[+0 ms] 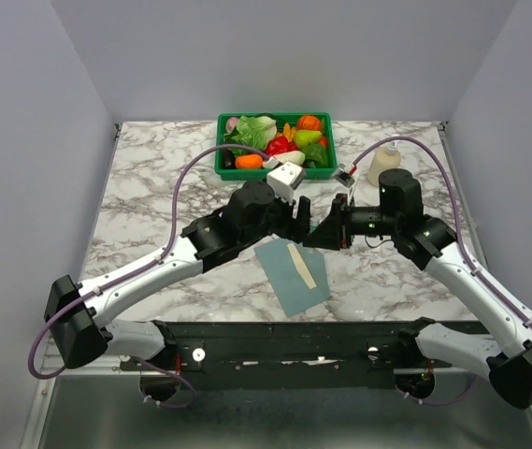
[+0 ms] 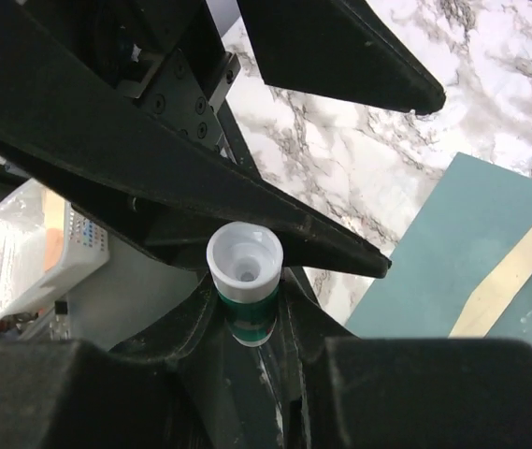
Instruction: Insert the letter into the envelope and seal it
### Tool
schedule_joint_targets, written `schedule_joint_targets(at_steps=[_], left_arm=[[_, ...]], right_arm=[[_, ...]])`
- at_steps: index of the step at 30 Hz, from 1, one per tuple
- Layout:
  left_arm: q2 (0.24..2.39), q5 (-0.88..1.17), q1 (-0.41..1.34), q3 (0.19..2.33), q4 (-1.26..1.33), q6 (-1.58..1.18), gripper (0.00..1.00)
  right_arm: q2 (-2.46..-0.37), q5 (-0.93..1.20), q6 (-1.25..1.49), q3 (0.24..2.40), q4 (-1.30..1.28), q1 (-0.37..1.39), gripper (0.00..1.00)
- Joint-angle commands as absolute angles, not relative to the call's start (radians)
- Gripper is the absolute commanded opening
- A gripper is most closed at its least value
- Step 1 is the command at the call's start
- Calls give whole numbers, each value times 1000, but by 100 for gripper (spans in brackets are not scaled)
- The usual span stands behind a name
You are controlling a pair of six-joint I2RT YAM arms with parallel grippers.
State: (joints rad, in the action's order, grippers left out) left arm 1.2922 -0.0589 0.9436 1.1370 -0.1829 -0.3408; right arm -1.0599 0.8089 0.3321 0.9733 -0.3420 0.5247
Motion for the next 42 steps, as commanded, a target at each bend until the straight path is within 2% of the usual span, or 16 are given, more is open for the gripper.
schedule_joint_targets(at_steps=[1, 3, 5, 7, 11, 14, 18, 21, 23, 27, 31, 35, 42], left_arm=[[1182, -173, 886, 1031, -155, -379, 81], [1145, -182, 833, 976, -128, -412, 83], [1103, -198, 796, 884, -94, -414, 86], [1085, -198, 795, 783, -11, -405, 92], [1085, -98, 805, 612, 225, -393, 96], [1080, -80, 837, 493, 411, -362, 98], [1081, -46, 861, 361, 709, -296, 98], [1112, -14, 861, 275, 886, -253, 98], [1178, -2, 862, 226, 975, -216, 99], [1354, -11, 881, 132, 1376, -126, 99], [1654, 27, 887, 118, 1679, -6, 99], [1772, 90, 902, 193, 1694, 84, 99], [1775, 120, 910, 210, 1694, 124, 99]], right_arm=[[-1022, 769, 327, 942, -318, 534, 1], [-1009, 717, 325, 917, -316, 532, 1], [-996, 576, 339, 875, -314, 532, 1], [-1008, 499, 334, 824, -292, 532, 1], [-1045, 405, 348, 769, -250, 532, 1], [-996, 344, 367, 698, -91, 532, 1], [-942, 322, 299, 527, 251, 532, 1], [-963, 311, 279, 508, 330, 534, 1], [-988, 308, 278, 517, 344, 532, 1], [-1051, 321, 291, 518, 399, 532, 1], [-1089, 345, 290, 523, 410, 532, 1], [-1101, 350, 265, 541, 368, 532, 1], [-1109, 353, 270, 537, 356, 532, 1]])
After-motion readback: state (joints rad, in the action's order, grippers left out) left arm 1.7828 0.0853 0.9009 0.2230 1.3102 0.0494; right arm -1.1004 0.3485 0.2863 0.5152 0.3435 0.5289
